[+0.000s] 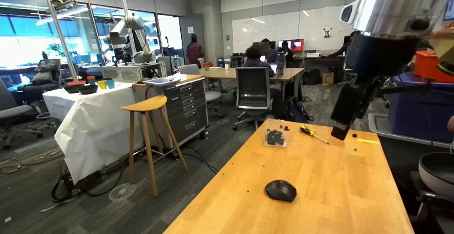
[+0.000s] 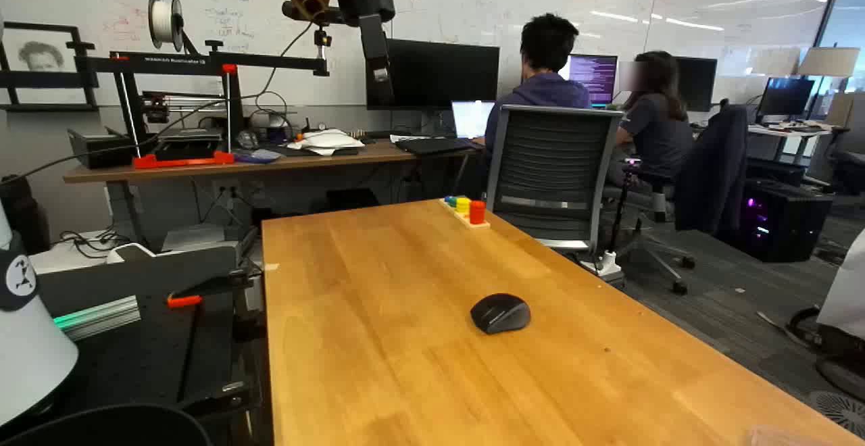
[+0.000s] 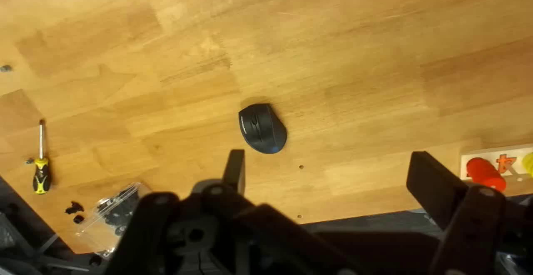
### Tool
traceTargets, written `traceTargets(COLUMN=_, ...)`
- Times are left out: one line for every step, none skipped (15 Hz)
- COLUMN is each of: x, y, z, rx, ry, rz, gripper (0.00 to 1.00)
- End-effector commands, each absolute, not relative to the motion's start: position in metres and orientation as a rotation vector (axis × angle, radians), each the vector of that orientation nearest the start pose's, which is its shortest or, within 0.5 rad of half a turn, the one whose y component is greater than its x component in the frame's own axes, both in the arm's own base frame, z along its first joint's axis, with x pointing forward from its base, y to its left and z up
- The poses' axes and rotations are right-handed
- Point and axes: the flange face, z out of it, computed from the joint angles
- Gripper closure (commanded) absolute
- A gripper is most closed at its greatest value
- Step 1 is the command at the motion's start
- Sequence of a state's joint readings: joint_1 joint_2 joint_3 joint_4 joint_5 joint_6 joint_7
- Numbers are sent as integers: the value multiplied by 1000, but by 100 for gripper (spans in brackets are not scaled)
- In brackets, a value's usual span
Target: Press the right button on the mouse
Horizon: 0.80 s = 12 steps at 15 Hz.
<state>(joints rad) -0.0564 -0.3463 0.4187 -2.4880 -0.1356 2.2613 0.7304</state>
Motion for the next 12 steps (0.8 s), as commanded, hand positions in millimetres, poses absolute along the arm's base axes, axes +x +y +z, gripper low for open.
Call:
traceTargets(x=414, y=154, z=414, rx=-3254, ry=494, rz=-333, gripper=0)
traceTargets(x=414, y=155, z=416, rx=-3252, ry=494, rz=-338, gripper=0)
traceTargets(x=415, y=155, z=417, rx=-3251, ry=494, rz=-342, gripper=0)
traceTargets(x=415, y=155, z=417, rx=-3250, ry=494, rz=-343, gripper=0)
traceTargets(x=415, y=155, z=417, rx=-3250, ry=494, rz=-344, gripper=0)
traceTargets(x=415, y=155, z=417, rx=-3250, ry=494, rz=-344, gripper=0)
traceTargets(x=415, y=155, z=417, rx=-3250, ry=494, rz=-344, gripper=0)
traceTargets(x=417, y=155, z=417, rx=-3241, ry=500, rz=-331, gripper=0)
traceTargets(x=419, y=155, z=420, rx=-3227, ry=509, rz=-321, gripper=0)
traceTargets(x=425, y=155, z=426, rx=-3194, ry=529, rz=-317, gripper=0)
traceTargets(x=429, y=153, z=432, rx=-3167, ry=544, rz=-316, gripper=0)
traceTargets(x=434, y=151, z=439, rx=-3143, ry=559, rz=-330, gripper=0)
